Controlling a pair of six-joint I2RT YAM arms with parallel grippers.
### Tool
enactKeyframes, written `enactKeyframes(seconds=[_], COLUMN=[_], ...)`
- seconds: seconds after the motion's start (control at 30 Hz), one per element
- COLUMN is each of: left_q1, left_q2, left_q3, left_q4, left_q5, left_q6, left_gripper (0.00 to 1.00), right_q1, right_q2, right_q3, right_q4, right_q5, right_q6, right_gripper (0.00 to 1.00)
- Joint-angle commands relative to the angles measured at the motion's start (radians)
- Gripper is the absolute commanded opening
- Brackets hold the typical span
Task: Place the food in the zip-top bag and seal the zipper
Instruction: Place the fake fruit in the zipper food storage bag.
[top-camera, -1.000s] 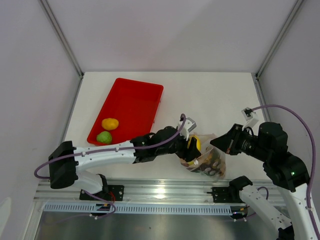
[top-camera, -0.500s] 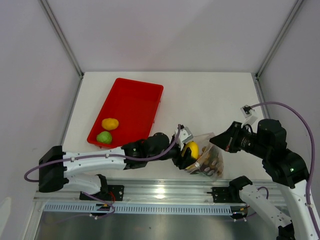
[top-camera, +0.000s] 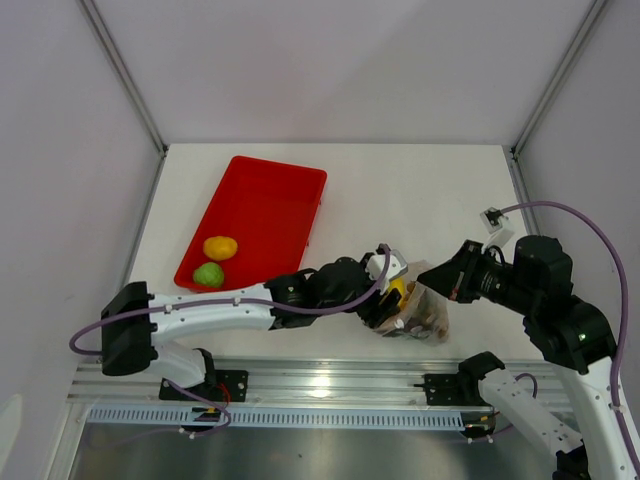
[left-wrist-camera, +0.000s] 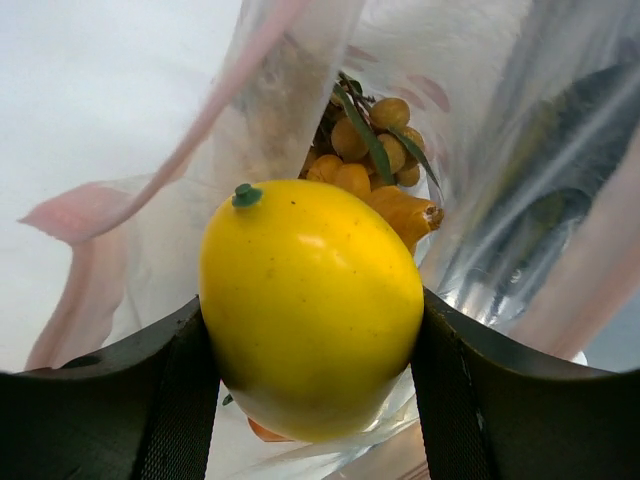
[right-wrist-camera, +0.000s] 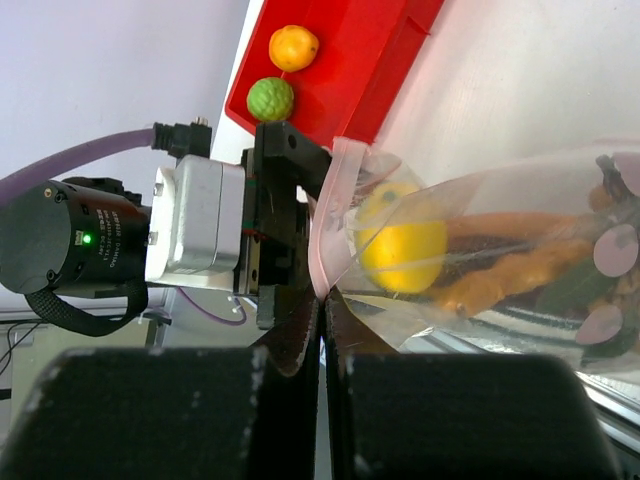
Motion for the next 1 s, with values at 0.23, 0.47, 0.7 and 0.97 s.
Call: enactKeyframes(seconds=[0.23, 0.47, 0.7, 0.97], left_q1=[-0.003, -0.002, -0.003, -0.002], left_q2=[0.013, -0.171, -0.352, -0.477], left_q3=[0.040, -0.106, -0.169, -0.221], left_q4=[0.040, 0.172, 0.166, 0.076], left_q5=[-0.025, 0.035, -0.027, -0.242], left_q6=[0.051, 0.010, -0.002, -0.100], left_gripper=[1.00, 0.99, 1.00, 1.00], right_q1=[-0.002, -0.001, -0.002, -0.002], right_q2=[-0.009, -0.023, -0.032, -0.030], right_q3=[0.055, 0.039, 0.026, 0.024], right_q4=[0.067, 0.040, 0.043, 0.041], right_q5=[-0.011, -0.003, 0.003, 0.006], right_q6=[0.005, -0.010, -0.012, -0.021], right_gripper=[0.00, 0.00, 0.00, 0.00])
